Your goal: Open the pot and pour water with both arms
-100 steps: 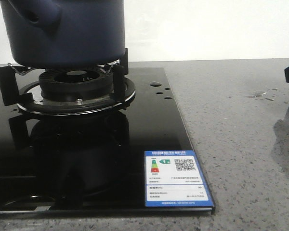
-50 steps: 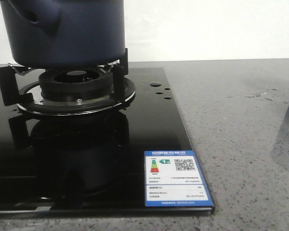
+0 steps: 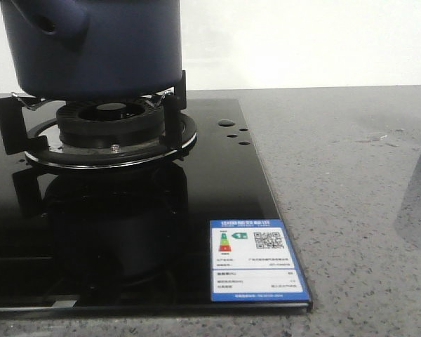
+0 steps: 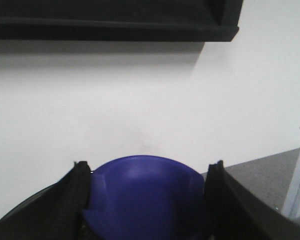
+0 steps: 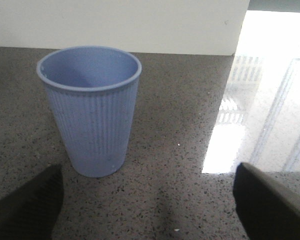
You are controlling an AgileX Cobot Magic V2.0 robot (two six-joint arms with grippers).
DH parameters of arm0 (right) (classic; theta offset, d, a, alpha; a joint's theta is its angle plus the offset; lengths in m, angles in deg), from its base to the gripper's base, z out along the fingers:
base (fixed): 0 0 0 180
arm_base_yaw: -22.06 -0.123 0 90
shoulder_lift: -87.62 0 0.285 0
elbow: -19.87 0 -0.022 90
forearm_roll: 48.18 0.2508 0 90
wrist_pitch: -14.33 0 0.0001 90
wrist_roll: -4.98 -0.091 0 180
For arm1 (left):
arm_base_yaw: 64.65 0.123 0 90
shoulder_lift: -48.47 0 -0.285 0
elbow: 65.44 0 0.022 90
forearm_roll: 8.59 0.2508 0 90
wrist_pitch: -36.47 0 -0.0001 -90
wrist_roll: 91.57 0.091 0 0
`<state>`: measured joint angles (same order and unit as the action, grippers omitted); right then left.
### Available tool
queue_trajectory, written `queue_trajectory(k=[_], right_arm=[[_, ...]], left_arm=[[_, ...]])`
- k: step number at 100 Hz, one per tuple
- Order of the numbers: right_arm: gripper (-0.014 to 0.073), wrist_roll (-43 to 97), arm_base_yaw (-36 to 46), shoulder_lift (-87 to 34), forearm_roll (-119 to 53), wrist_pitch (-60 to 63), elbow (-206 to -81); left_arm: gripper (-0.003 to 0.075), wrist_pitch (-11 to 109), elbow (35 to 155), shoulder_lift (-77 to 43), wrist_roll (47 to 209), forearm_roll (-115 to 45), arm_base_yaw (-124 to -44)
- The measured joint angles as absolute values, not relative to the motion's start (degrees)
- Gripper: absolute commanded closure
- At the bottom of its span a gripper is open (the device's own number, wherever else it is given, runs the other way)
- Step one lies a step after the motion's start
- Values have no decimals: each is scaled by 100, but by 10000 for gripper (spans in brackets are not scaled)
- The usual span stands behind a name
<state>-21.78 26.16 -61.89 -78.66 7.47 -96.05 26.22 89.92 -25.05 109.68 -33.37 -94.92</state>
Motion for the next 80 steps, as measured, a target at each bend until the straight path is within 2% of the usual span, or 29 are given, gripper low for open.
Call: queue_trajectory(k=[28, 80], right_arm=[[-28, -2178, 2595, -6607, -7827, 522, -9605], [-28, -2178, 2595, -6607, -7817, 485, -9605]], left_arm=[[362, 2323, 8992, -3158, 10968, -3337, -9703], [362, 2108, 8992, -3457, 10968, -3337, -9724]])
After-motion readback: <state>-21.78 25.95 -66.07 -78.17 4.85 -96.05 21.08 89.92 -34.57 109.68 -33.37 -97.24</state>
